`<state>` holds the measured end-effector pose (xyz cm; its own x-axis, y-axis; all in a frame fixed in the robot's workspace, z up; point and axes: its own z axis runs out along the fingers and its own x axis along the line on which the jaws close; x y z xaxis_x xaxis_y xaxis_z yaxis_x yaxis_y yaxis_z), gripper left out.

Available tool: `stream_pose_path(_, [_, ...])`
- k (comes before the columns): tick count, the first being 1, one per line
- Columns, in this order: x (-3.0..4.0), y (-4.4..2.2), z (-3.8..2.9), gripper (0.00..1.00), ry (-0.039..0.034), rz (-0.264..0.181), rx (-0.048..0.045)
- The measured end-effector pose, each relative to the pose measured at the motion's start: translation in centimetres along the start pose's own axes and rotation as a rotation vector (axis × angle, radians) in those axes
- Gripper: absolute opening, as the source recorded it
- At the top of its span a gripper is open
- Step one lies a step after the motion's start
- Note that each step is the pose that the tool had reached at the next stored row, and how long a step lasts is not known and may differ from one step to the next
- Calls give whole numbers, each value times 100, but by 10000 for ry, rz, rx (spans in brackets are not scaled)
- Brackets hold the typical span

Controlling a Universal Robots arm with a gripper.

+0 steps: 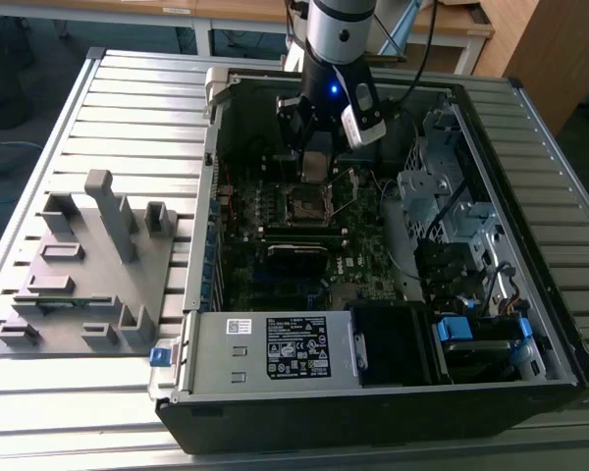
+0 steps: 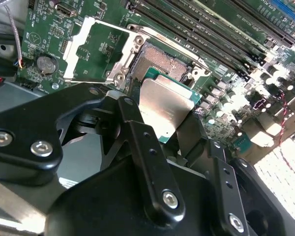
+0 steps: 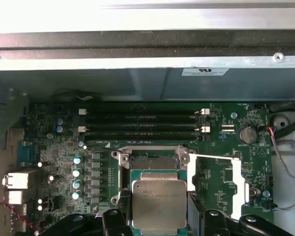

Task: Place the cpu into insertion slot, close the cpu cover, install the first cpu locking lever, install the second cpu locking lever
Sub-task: 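Place the cpu into insertion slot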

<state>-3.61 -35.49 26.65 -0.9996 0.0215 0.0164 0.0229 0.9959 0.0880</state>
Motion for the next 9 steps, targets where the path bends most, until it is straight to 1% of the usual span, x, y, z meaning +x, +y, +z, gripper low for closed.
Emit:
stream_pose_path(2, [0,-1,11,54,1,-4,4])
stream_pose_path(7, [0,-1,12,54,0,-4,13])
stream_pose_path(9, [0,-1,18,54,-2,-1,66])
